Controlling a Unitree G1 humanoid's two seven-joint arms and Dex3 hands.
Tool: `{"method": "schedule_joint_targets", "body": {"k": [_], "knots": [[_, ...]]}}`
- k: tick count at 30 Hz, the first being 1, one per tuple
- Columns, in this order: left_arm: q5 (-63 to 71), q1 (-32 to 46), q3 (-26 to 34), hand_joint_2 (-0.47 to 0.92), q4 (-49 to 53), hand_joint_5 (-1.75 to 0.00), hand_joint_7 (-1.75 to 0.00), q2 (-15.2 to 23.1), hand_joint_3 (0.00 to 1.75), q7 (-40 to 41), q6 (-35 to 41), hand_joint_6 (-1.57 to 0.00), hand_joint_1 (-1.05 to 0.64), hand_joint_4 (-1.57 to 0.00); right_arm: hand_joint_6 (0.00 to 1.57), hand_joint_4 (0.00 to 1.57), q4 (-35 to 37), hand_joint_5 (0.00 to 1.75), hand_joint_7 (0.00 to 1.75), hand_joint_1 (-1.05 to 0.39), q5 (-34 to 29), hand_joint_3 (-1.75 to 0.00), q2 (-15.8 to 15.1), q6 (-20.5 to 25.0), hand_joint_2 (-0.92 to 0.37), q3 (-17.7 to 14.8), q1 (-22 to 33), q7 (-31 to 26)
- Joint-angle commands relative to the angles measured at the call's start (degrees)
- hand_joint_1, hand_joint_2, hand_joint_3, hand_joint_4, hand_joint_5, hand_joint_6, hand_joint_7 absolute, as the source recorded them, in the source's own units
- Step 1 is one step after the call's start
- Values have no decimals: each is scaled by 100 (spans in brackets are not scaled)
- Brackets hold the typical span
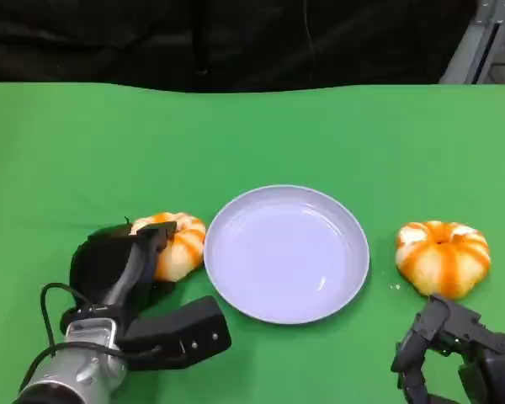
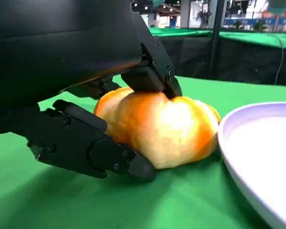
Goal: Grasp the bread from the table and place it into the plate.
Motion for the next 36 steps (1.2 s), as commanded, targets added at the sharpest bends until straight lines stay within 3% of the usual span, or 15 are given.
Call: {"method": "schedule_joint_targets", "body": {"k": [1, 3, 4, 5, 6, 8, 15, 22, 36], "knots": [[-162, -23, 100, 77, 107, -21, -11, 76, 1, 56, -124, -117, -1, -122, 74, 82, 11, 175, 155, -10, 109, -118, -44, -64, -54, -23, -9, 0], [-179, -41, 99, 78, 75, -23, -10, 115, 1, 49, -158, -121, -3, -127, 74, 82, 15, 175, 155, -10, 106, -118, -44, -56, -54, -27, -9, -2], [-158, -56, 86, 83, 54, -91, -57, 140, 2, 80, -143, -113, -1, -112, 74, 82, 13, 175, 155, -10, 90, -117, -49, -47, -54, -32, -8, -6], [-143, -66, 78, 86, 38, -140, -126, 158, 2, 103, -131, -88, 1, -98, 74, 82, 12, 175, 155, -11, 79, -117, -52, -42, -54, -35, -9, -9], [-135, -72, 73, 87, 30, -157, -150, 168, 2, 118, -122, -79, 2, -93, 74, 82, 13, 175, 155, -11, 74, -117, -53, -41, -54, -36, -9, -10], [-136, -74, 68, 88, 30, -171, -169, 170, 2, 128, -118, -72, 3, -90, 74, 82, 15, 175, 155, -11, 75, -117, -53, -44, -54, -37, -10, -10], [-166, -75, 105, 88, -34, -175, -175, 186, 2, 201, -137, -70, 3, -89, 75, 82, 9, 175, 155, -11, 69, -117, -54, -42, -54, -40, -8, -13], [-282, -99, 519, 91, -1209, -175, -175, 454, 5, -42, 148, -63, 3, -78, 75, 83, 111, 175, 155, -10, 126, -117, -96, -116, -54, -68, -73, 24], [-275, -22, 537, 91, -1400, -175, -175, 470, 6, -140, 250, -62, 3, -78, 75, 83, 121, 175, 155, -10, 132, -118, -93, -127, -54, -74, -77, 35]]}}
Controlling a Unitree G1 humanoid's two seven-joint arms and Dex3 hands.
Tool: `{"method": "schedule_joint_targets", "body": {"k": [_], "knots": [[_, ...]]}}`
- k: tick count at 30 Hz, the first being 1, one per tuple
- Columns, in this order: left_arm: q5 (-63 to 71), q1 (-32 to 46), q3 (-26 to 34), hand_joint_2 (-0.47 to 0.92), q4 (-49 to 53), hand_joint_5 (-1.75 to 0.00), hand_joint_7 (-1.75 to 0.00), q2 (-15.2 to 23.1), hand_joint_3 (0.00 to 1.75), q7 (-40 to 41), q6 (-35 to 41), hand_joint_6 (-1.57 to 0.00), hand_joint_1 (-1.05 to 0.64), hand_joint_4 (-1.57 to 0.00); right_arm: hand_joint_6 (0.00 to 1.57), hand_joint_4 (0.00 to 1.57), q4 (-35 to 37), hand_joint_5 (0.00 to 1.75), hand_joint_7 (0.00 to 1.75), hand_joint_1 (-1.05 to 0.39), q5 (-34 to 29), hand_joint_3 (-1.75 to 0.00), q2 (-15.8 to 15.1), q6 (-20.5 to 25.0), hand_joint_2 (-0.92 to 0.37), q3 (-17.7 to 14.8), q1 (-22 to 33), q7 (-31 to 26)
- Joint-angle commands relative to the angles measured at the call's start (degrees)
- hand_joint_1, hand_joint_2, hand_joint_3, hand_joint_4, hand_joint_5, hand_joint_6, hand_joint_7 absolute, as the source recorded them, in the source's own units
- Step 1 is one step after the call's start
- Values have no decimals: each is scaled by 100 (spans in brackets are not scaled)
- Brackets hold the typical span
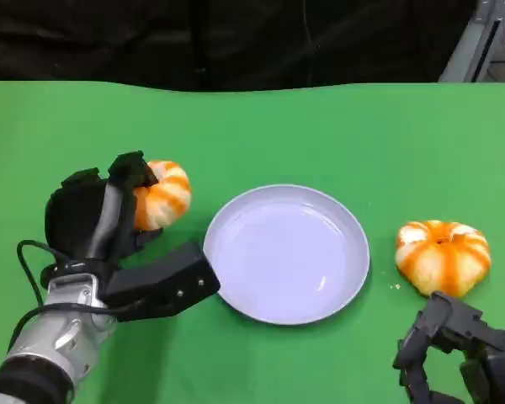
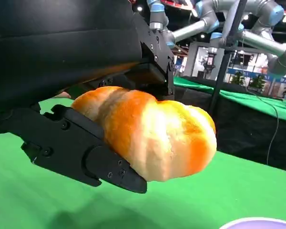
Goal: Grasp the bread from the table and place it into the plate.
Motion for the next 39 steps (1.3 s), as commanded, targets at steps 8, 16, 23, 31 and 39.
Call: {"method": "schedule_joint_targets", "body": {"k": [8, 16, 23, 31, 39], "knots": [[15, 46, 38, 90, -90, -175, -175, 94, 6, -43, 37, -62, 3, -78, 75, 83, 28, 175, 155, -10, 73, -118, -62, -87, -54, -36, 7, 4], [68, 68, -250, 66, -1382, -175, -175, -132, 61, -424, -465, -69, 4, -80, 75, 83, 31, 175, 155, -10, 53, -117, -23, -71, -54, -30, 0, -27], [362, -233, -869, 46, -1073, -175, -175, -911, 82, -892, -519, -72, 10, -82, 74, 82, 175, 175, 155, -11, -69, -115, 135, -304, -55, 8, -93, -218], [273, -207, -762, 61, -1043, -175, -175, -1021, 67, -1082, -692, -70, 8, -80, 74, 83, 142, 175, 157, -12, -118, -114, 131, -258, -54, 7, -78, -221], [315, -187, -755, 62, -1068, -175, -175, -999, 67, -1088, -693, -71, 9, -80, 74, 83, 220, 175, 157, -12, -103, -115, 126, -353, -53, 3, -108, -219]]}}
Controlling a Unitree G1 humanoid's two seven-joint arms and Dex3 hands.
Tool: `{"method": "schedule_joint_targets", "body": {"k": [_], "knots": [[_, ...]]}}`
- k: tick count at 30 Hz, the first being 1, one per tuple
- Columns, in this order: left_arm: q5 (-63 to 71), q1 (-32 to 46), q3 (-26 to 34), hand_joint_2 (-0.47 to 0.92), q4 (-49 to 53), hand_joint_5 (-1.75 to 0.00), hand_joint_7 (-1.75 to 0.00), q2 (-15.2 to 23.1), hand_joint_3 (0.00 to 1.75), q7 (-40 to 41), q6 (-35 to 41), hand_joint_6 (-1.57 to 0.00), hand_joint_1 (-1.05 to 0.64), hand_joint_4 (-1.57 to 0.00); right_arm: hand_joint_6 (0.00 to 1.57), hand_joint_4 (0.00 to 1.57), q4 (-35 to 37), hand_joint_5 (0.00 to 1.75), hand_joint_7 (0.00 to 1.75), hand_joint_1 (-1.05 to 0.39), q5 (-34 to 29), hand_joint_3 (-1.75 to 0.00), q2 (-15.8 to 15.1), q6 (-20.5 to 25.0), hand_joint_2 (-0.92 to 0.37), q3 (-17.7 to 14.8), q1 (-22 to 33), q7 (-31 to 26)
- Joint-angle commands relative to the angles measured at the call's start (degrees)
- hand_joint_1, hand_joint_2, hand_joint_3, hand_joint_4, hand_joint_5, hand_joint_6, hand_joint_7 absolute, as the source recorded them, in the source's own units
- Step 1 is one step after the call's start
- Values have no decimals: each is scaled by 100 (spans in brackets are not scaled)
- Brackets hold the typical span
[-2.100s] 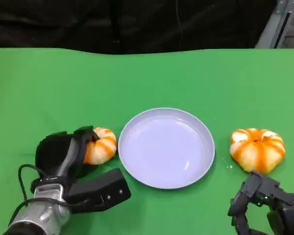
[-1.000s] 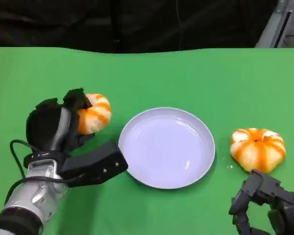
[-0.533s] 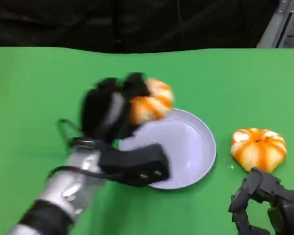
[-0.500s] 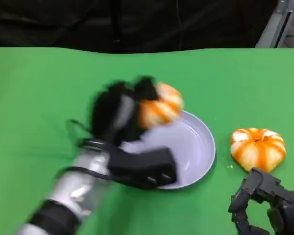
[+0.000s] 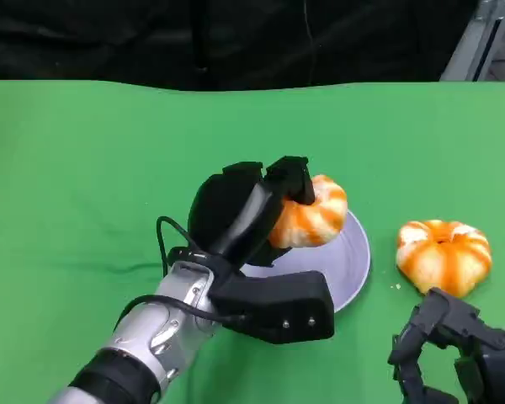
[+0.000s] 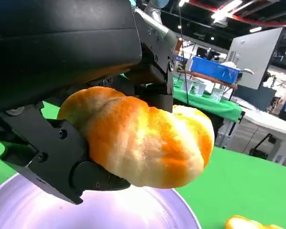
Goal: Grasp the bread from the table and place it into the plate.
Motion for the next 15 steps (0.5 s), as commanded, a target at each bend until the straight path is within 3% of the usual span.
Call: {"method": "schedule_joint_targets", "body": {"k": [1, 11, 15], "knots": [[-32, -42, 62, 62, -10, -175, -175, 66, 67, -60, -51, -71, 9, -80, 74, 83, 32, 175, 157, -12, 22, -115, -32, -95, -53, -30, -19, -50], [9, -76, 35, 61, 240, -175, -175, 73, 62, -28, -19, -68, 8, -79, 75, 82, -43, 175, 156, -11, -18, -115, -8, -15, -54, -4, 26, -74], [45, -138, -13, 74, 652, -175, -170, 87, 28, 116, -207, -65, 2, -74, 75, 83, -66, 175, 155, -11, -31, -114, 2, 8, -55, 6, 30, -94]]}}
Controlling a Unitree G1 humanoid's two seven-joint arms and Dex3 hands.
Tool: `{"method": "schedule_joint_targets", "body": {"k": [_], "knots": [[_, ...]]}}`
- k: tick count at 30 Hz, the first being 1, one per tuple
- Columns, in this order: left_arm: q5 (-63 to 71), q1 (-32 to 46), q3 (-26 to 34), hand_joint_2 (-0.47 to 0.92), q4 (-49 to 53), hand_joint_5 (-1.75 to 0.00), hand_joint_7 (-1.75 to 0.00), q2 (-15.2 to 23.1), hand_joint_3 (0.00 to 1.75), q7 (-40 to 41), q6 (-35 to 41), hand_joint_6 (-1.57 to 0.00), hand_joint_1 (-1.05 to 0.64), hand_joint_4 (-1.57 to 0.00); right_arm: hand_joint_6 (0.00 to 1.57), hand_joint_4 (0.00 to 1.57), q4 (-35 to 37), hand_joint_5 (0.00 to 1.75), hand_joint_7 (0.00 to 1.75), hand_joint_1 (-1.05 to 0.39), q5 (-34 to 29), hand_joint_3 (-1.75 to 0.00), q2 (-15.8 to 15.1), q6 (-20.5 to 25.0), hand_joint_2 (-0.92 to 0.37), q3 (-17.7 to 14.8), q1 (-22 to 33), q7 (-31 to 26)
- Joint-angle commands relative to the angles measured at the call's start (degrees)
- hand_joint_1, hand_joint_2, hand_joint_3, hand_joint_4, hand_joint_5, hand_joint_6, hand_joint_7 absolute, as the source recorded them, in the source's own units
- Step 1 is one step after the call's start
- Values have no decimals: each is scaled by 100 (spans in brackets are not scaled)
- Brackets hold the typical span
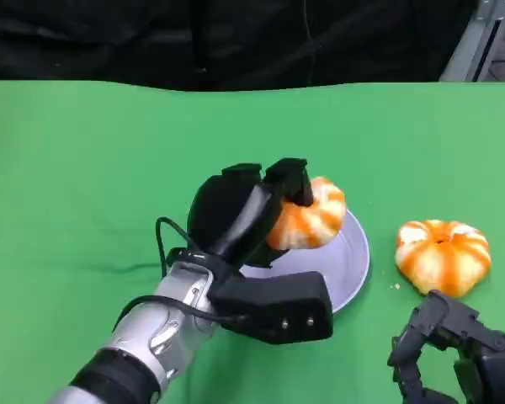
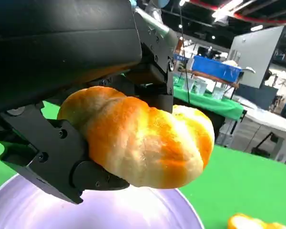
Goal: Grasp the bread from the table and place it into the plate.
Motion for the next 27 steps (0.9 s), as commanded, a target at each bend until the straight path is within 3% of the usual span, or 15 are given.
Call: {"method": "schedule_joint_targets", "body": {"k": [1, 7, 10, 12, 14, 16, 17, 18, 19, 21, 25, 26, 27], "knots": [[28, -112, -4, 75, 358, -175, -169, 83, 26, 124, -157, -65, 1, -74, 75, 84, -84, 175, 155, -11, -12, -114, -7, 15, -55, -8, 21, -59], [62, -142, -21, 76, 523, -175, -169, 76, 22, 174, -230, -65, 1, -74, 75, 84, -96, 175, 155, -11, -7, -114, -15, 20, -55, -5, 23, -57], [113, -156, -77, 83, 680, -172, -157, 91, 18, 157, -261, -68, -4, -67, 75, 84, -109, 175, 155, -11, 14, -113, -29, 21, -55, -1, 26, -38], [127, -172, -96, 88, 707, -131, -96, 100, 10, 105, -256, -90, -7, -77, 75, 83, -106, 175, 155, -10, 29, -113, -36, 15, -55, 3, 26, -26], [127, -182, -105, 90, 725, -121, -75, 101, 7, 101, -258, -99, -7, -80, 76, 83, -106, 175, 155, -10, 33, -114, -38, 14, -55, 4, 26, -24], [203, -195, -185, 91, 634, -118, -71, 166, 6, -183, -105, -101, -8, -81, 76, 83, -118, 175, 155, -10, 27, -114, -31, 36, -55, 6, 34, -29], [272, -201, -250, 92, 541, -87, -47, 224, 13, -445, 36, -81, -37, -55, 76, 83, -114, 175, 155, -10, 22, -114, -26, 39, -55, 7, 34, -35], [322, -198, -291, 92, 459, -46, -21, 266, 23, -640, 143, -68, -62, -42, 76, 83, -110, 175, 155, -10, 19, -114, -23, 41, -55, 8, 33, -40], [349, -188, -314, 92, 387, -31, -12, 293, 27, -766, 218, -64, -70, -38, 76, 83, -107, 175, 155, -10, 17, -115, -22, 40, -55, 9, 32, -43], [354, -157, -317, 92, 290, -19, -4, 309, 30, -853, 284, -61, -77, -35, 76, 83, -104, 175, 155, -10, 17, -115, -23, 38, -55, 10, 30, -45], [395, -119, -370, 92, 140, -14, -2, 364, 31, -1122, 473, -61, -79, -35, 76, 83, -65, 175, 155, -10, 28, -116, -31, 2, -54, 2, 4, -44], [430, -112, -406, 92, 89, -6, -1, 393, 49, -1280, 576, -40, -94, -14, 76, 84, -36, 175, 155, -11, 36, -116, -37, -26, -54, -4, -16, -43], [454, -102, -431, 92, 40, -3, -1, 416, 56, -1399, 656, -33, -99, -7, 76, 84, -16, 175, 155, -11, 41, -116, -41, -44, -53, -9, -30, -42]]}}
